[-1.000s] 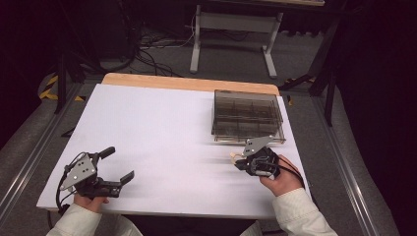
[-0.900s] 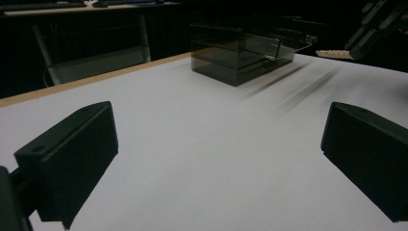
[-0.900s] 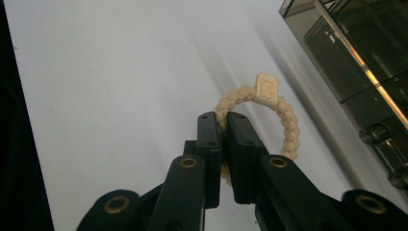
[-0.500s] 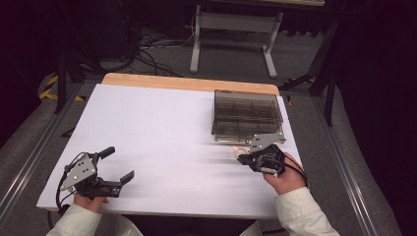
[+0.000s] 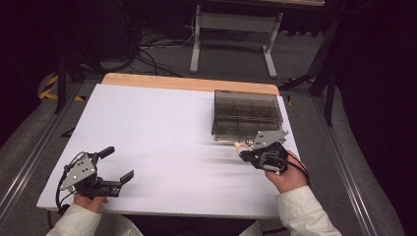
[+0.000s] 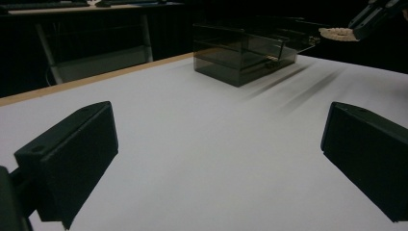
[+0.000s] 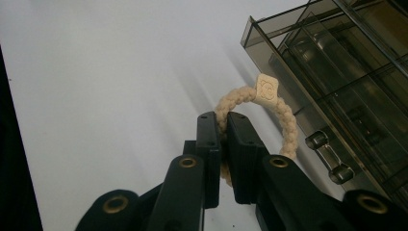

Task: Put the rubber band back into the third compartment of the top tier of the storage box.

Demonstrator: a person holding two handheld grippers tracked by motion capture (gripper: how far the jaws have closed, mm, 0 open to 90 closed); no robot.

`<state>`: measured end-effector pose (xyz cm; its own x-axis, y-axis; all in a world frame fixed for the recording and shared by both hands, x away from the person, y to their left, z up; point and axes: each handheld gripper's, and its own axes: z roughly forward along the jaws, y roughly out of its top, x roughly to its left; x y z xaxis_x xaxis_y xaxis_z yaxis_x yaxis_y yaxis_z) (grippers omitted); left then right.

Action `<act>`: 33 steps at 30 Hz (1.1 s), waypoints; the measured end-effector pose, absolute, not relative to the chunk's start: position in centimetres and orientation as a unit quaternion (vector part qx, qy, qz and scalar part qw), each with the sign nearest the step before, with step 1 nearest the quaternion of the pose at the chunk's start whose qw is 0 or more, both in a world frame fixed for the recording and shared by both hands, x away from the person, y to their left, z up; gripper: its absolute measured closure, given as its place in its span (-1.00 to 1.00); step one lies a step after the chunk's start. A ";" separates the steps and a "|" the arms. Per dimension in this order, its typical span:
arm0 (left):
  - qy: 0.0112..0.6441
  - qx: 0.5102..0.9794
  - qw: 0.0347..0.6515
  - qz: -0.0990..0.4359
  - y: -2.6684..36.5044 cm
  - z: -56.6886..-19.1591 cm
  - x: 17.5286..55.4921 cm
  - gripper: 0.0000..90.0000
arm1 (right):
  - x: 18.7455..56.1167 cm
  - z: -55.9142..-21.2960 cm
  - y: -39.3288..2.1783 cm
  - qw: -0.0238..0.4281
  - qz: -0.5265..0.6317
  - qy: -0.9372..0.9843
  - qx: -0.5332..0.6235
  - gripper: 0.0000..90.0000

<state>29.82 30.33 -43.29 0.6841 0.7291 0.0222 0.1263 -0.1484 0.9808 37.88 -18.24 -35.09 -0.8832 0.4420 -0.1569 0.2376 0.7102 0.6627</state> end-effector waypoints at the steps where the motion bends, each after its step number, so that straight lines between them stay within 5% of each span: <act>1: 0.300 0.712 0.579 0.260 30.3 -43.3 29.8 -1.00 | 37.9 -34.9 -18.3 0.154 0.331 0.913 0.183 0.88; 33: 0.300 0.713 0.578 0.261 30.3 -43.3 29.8 -1.00 | 40.6 -31.3 -20.7 0.172 0.279 0.905 0.271 0.87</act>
